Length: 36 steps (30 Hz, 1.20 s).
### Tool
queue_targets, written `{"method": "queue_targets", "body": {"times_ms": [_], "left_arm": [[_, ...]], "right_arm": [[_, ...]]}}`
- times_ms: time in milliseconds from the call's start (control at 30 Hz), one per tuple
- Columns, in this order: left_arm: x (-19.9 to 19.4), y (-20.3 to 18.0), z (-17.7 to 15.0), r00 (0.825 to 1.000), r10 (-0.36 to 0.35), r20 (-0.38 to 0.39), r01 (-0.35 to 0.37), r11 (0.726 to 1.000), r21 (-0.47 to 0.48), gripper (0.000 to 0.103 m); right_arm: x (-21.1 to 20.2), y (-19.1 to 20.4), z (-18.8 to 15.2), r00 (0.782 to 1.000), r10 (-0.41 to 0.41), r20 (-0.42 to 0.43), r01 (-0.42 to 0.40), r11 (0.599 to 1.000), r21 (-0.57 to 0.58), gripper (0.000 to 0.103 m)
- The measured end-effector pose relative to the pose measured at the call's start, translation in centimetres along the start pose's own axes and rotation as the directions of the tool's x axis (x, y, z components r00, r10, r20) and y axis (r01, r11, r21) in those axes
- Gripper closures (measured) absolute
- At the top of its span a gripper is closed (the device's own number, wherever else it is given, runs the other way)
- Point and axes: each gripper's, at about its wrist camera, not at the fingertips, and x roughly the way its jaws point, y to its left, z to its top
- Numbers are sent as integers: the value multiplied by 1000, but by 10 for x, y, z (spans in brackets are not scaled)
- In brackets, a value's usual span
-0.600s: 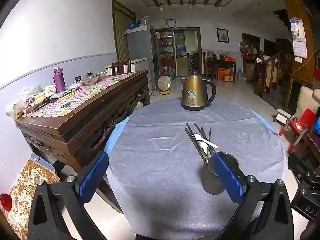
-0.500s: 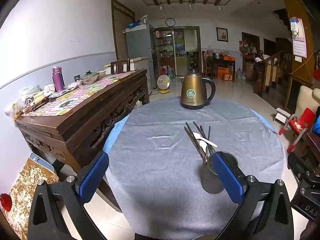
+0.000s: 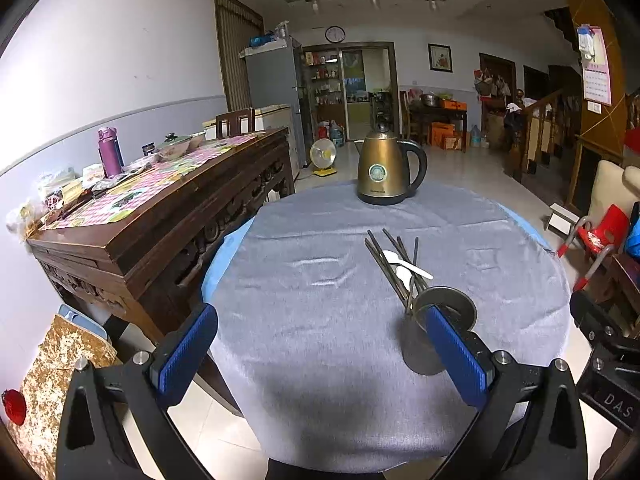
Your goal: Organize utensils
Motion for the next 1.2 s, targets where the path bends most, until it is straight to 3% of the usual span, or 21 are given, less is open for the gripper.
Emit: {"method": "queue_targets", "body": {"times_ms": [367, 400, 533, 867, 967, 1033, 1200], "left_arm": [[-1, -5, -1, 1000, 0, 4, 0, 1000, 13, 0], [0, -5, -1, 1000, -1, 3, 1, 1000, 15, 0], [3, -7, -4, 1000, 0, -4, 0, 1000, 21, 0], [19, -7, -3, 999, -8, -34, 9, 1000, 25, 0], [30, -2, 0, 999, -3, -47, 4, 1000, 19, 0], [39, 3, 1, 998, 7, -61, -6, 1000, 6, 0], [74, 17, 9, 992, 7, -123, -11, 999, -31, 0]], "right_arm": [[-7, 2, 0, 1000, -17, 23, 17, 1000, 10, 0], [-7, 2, -1, 1000, -15, -11, 16, 1000, 5, 0], [-4, 0, -3, 999, -36, 0, 36, 999, -15, 0], [12, 1, -7, 996, -14, -92, 14, 1000, -1, 0], [22, -3, -4, 995, 17, -99, -15, 1000, 18, 0], [35, -11, 0, 987, 79, -140, -73, 996, 51, 0], [69, -28, 13, 971, 188, -146, -172, 978, 115, 0]]}}
